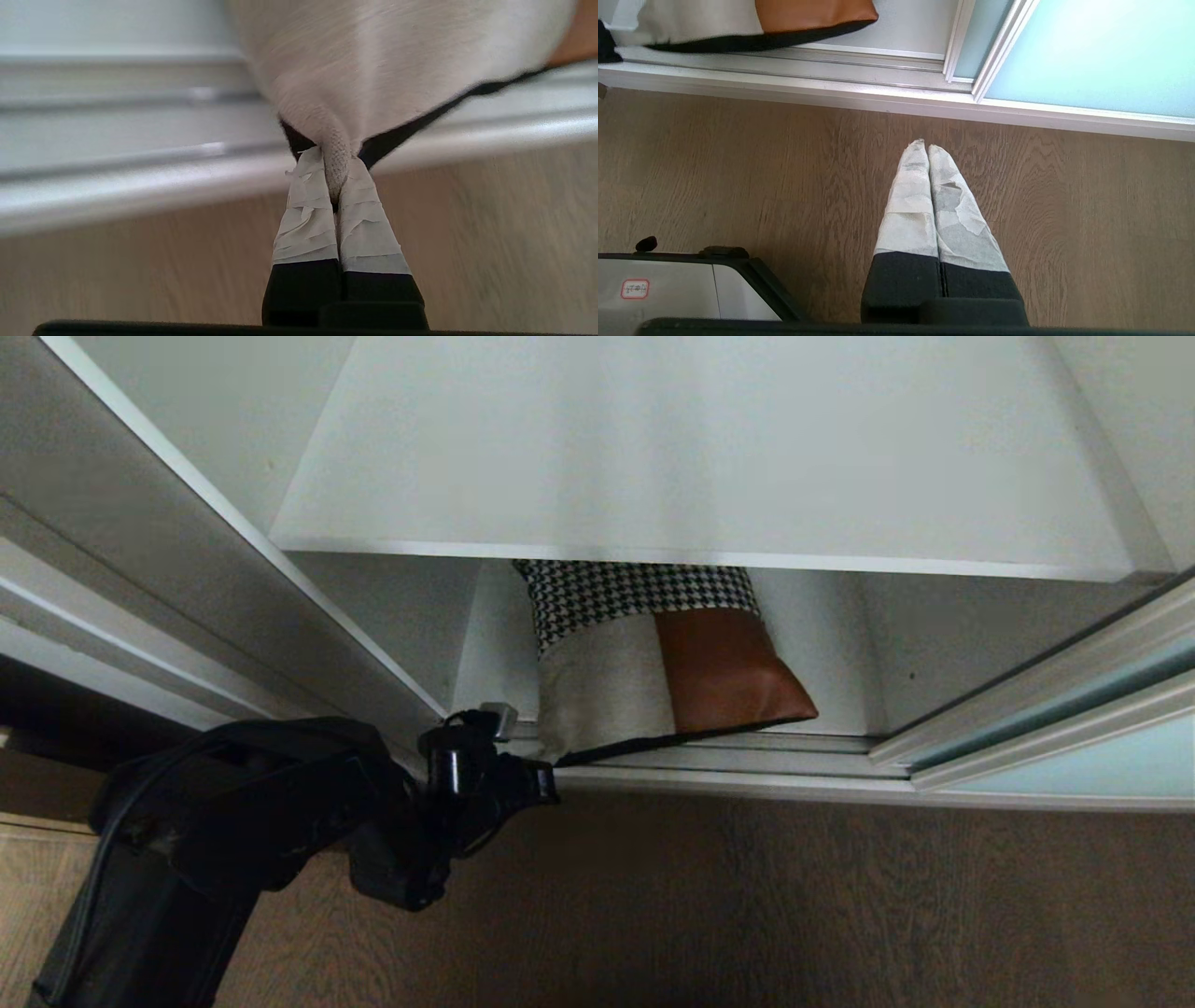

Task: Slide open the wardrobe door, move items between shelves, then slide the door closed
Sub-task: Place the pillow on the higher shelf

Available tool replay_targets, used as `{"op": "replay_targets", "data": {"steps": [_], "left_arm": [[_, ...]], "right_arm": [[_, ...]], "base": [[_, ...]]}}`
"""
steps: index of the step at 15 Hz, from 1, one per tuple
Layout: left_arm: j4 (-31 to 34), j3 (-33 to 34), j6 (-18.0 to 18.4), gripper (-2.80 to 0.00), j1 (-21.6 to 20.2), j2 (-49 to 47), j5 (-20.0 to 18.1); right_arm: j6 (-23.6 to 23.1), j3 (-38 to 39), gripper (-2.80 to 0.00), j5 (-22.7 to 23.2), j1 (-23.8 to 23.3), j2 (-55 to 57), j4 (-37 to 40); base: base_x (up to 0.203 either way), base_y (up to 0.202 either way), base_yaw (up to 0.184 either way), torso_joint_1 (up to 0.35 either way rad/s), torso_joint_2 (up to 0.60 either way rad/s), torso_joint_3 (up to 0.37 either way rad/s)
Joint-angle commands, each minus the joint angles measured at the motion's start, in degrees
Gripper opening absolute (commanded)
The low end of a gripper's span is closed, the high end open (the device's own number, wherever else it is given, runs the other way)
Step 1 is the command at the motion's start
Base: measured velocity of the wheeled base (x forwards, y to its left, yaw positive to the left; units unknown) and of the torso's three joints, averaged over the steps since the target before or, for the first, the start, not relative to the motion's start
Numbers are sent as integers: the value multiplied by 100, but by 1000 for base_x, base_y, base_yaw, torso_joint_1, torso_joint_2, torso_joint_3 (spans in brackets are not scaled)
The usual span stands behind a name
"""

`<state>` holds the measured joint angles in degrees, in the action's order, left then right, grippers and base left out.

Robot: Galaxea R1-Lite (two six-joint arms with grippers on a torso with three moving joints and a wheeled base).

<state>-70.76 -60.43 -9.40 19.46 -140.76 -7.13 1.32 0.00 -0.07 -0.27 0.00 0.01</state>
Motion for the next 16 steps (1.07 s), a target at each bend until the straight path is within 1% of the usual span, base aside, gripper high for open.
{"op": "replay_targets", "data": {"steps": [1, 4, 7, 10, 12, 13, 14, 15, 16], "left_arm": [[-73, 313, -9, -280, 67, 164, 98], [-78, 445, -1, -280, 67, 138, 455], [-96, 575, -9, -280, 58, 100, 598], [-96, 677, -53, -280, 58, 106, 652], [-72, 699, -62, -280, 58, 145, 705], [-72, 719, -65, -280, 58, 163, 733], [-98, 782, -90, -280, 61, 169, 756], [-110, 808, -146, -280, 58, 148, 774], [-120, 773, -171, -280, 58, 105, 775]], "right_arm": [[0, 0, -280, -1, 0, 0, -1], [0, 0, -280, -1, 0, 0, -1], [0, 0, -280, -1, 0, 1, -1], [-95, 9, -280, 7, 0, -4, 17], [-371, -9, -280, -2, 0, -9, 54], [-419, -43, -280, -2, 0, -17, 162], [-455, -168, -280, -2, 0, -7, 342], [-480, -507, -280, -11, 0, 59, 586], [-449, -1039, -280, 0, 1, 240, 919]], "base": [[0, 0, 0, 0, 0, 0], [0, 0, 0, 0, 0, 0], [0, 0, 0, 0, 0, 0], [0, 0, 0, 0, 0, 0], [0, 0, 0, 0, 0, 0], [0, 0, 0, 0, 0, 0], [0, 0, 0, 0, 0, 0], [0, 0, 0, 0, 0, 0], [0, 0, 0, 0, 0, 0]]}}
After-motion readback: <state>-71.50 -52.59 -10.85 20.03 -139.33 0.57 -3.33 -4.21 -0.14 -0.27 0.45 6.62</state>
